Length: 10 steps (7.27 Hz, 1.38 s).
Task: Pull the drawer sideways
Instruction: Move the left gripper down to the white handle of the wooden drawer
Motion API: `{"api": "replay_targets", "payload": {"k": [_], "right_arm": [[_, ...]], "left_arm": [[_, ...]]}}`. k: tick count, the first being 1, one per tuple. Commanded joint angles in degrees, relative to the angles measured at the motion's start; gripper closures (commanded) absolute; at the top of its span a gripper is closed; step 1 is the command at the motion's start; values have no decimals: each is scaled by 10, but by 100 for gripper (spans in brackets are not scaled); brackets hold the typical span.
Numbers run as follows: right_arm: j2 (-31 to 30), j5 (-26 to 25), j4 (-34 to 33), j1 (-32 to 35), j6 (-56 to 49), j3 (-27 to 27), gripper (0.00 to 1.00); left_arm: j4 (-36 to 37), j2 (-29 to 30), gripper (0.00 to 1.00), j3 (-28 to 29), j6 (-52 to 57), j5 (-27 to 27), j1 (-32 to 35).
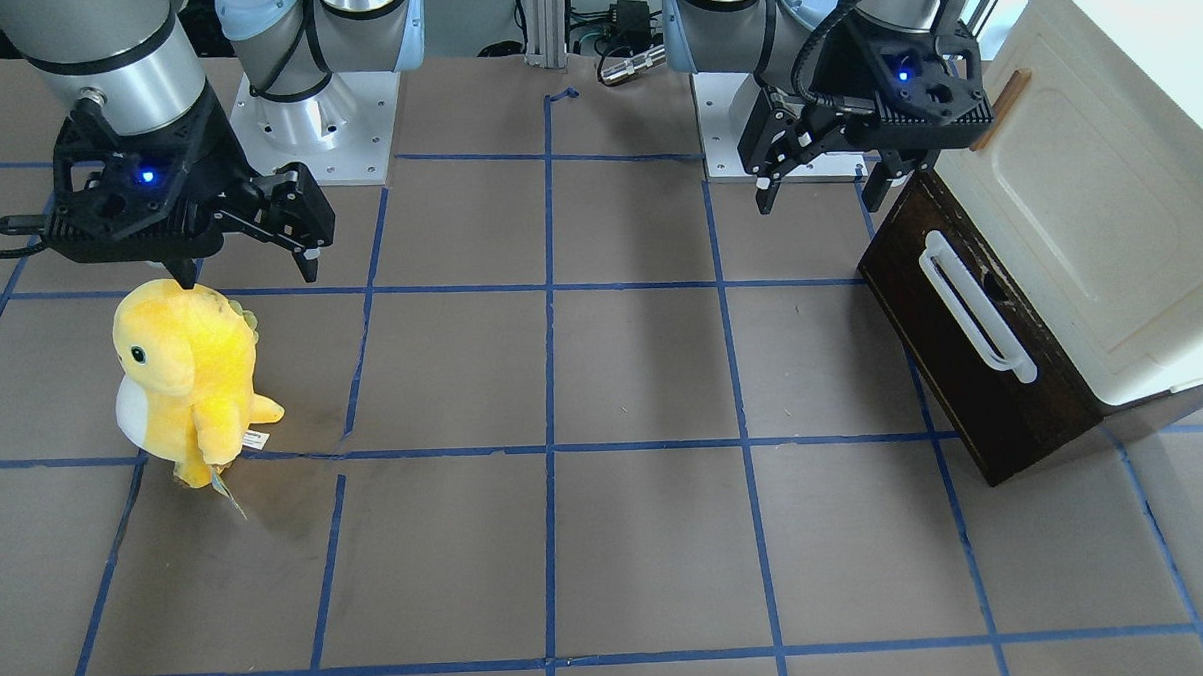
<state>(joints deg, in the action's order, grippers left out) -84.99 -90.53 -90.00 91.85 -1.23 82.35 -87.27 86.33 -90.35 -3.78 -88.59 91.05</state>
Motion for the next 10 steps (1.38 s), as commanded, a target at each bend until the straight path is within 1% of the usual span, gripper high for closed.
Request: {"api": "replay_targets", "payload": {"k": [1,2,3,4,5,6,7,8,9,10], "right_arm": [[0,0,0,0,0,0,0],[0,0,0,0,-1,0,0],[0,0,0,0,-1,0,0],[0,0,0,0,-1,0,0],[0,0,0,0,0,0,0],[0,0,0,0,0,0,0],[0,0,0,0,0,0,0],[0,0,0,0,-1,0,0],[0,0,0,0,0,0,0],[0,0,0,0,0,0,0]], "left_arm": [[-1,1,0,0,0,0,0],[-3,8,0,-2,0,-7,-1],[-1,23,0,-15,-3,-55,-1],[3,43,0,-28,-10,-91,3],[4,69,0,-34,-26,-113,16],[0,97,0,-39,-63,-190,40],[-8,123,0,-52,-72,-322,74],[-9,143,0,-71,-77,-410,85],[-18,160,0,-95,-107,-437,85],[-30,180,0,-122,-134,-521,85]]}}
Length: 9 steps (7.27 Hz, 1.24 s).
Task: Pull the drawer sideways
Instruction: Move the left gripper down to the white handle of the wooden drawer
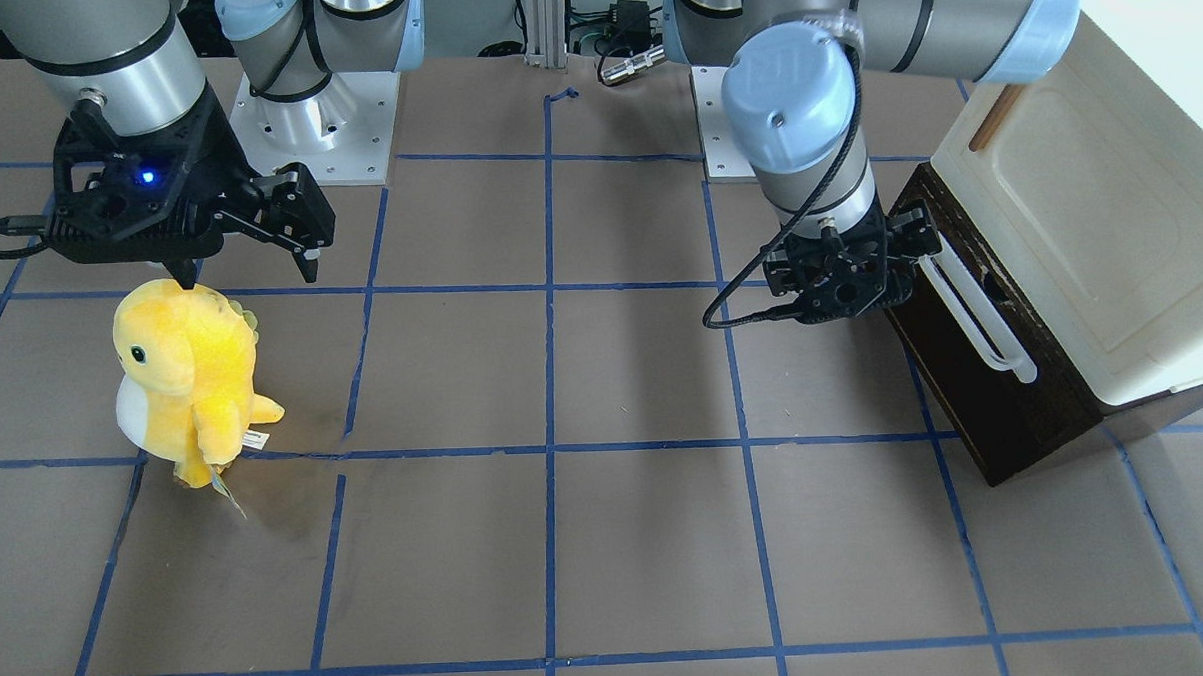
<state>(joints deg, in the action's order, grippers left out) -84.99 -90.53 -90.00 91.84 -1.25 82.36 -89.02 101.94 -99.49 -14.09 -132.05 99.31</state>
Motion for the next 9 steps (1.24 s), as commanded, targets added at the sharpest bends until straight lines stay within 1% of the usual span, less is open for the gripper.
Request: {"api": "replay_targets", "payload": {"k": [1,2,3,4,5,6,7,8,9], "right_arm": [[0,0,0,0,0,0,0],[0,0,0,0,-1,0,0],[0,0,0,0,0,0,0],[0,0,0,0,0,0,0],[0,0,0,0,0,0,0],[0,0,0,0,0,0,0],[0,0,0,0,0,0,0],[0,0,0,0,0,0,0],[0,0,0,0,-1,0,0]], "left_arm": [[-13,41,0,-52,-68,-109,3],[-28,54,0,-61,-120,-110,3],[-40,66,0,-64,-143,-113,-1],[-82,78,0,-75,-202,-162,-1],[-97,93,0,-84,-257,-194,-3],[-97,105,0,-86,-267,-197,-8],[-98,114,0,-91,-300,-231,-10],[-99,121,0,-94,-315,-249,-11],[-101,124,0,-94,-315,-255,-23]]}}
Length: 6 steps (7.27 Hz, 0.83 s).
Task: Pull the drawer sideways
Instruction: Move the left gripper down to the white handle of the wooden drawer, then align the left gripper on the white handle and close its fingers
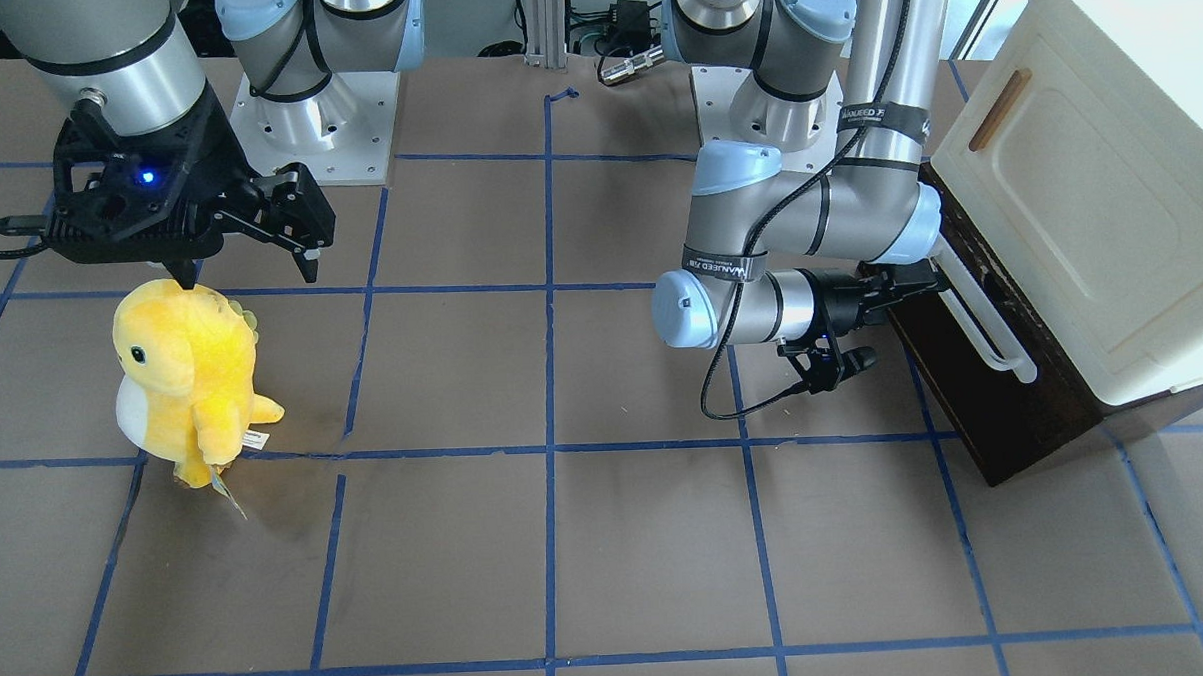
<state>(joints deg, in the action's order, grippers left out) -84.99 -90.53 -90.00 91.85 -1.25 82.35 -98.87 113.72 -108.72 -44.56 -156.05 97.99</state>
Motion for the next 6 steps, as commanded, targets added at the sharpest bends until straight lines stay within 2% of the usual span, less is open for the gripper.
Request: {"api": "replay_targets", "payload": {"k": [1,2,5,6], "right_arm": [[0,0,0,0,0,0,0],[0,0,0,0,0,0,0],[0,0,0,0,0,0,0],[0,-1,0,0,0,0,0]], "left_arm": [[-13,5,0,-2,-13,-38,-17],[-16,5,6,-1,-12,-41,-23],[-50,-3,11,1,-14,-47,-25],[-54,-3,17,1,-14,-53,-25]]}}
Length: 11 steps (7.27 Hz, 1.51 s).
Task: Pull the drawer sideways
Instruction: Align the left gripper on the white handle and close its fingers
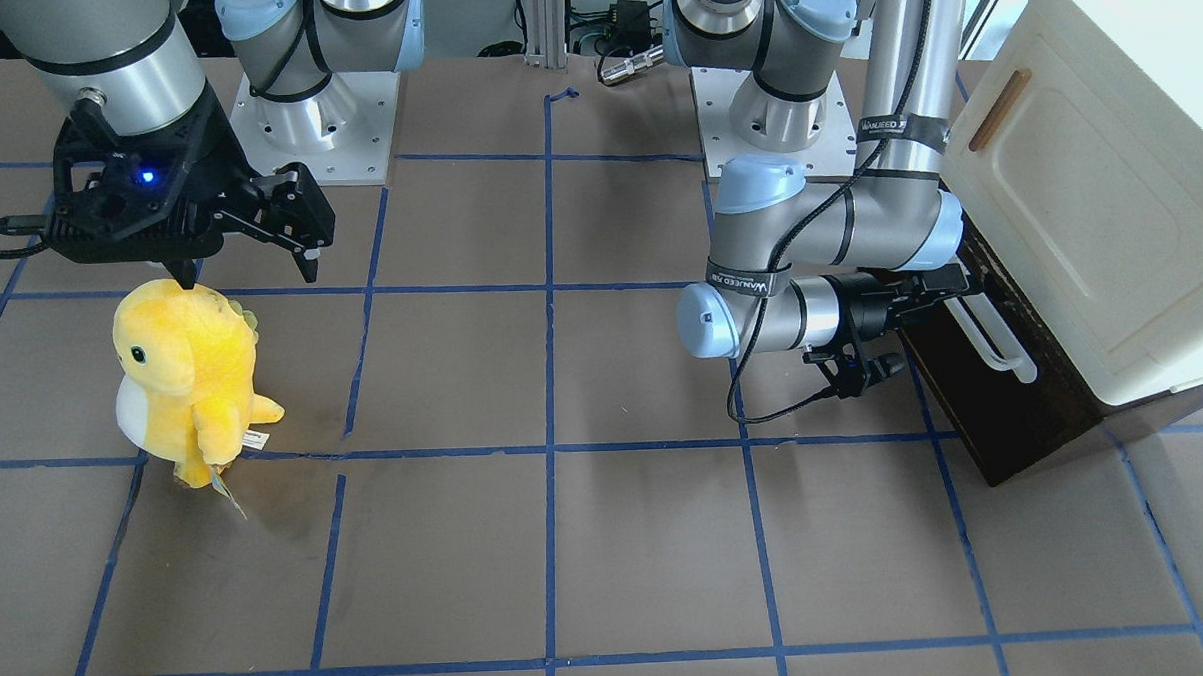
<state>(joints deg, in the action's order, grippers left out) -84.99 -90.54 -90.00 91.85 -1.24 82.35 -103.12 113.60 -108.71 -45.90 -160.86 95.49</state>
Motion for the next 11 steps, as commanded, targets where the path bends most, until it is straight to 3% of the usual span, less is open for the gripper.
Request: {"api": "replay_targets", "payload": {"k": [1,2,5,7,11], "right_arm": [[0,0,0,0,-1,0,0],[0,0,0,0,0,0,0],[0,0,0,0,0,0,0],[0,0,0,0,-1,0,0],[0,0,0,0,0,0,0]], "left_arm": [[-16,-1,17,0,-1,-7,-3],[-18,-1,22,0,-1,-12,-6],[-18,2,69,3,-3,-14,-6],[-17,5,82,3,-23,-9,-6],[-17,11,85,4,-24,-9,-5]]}}
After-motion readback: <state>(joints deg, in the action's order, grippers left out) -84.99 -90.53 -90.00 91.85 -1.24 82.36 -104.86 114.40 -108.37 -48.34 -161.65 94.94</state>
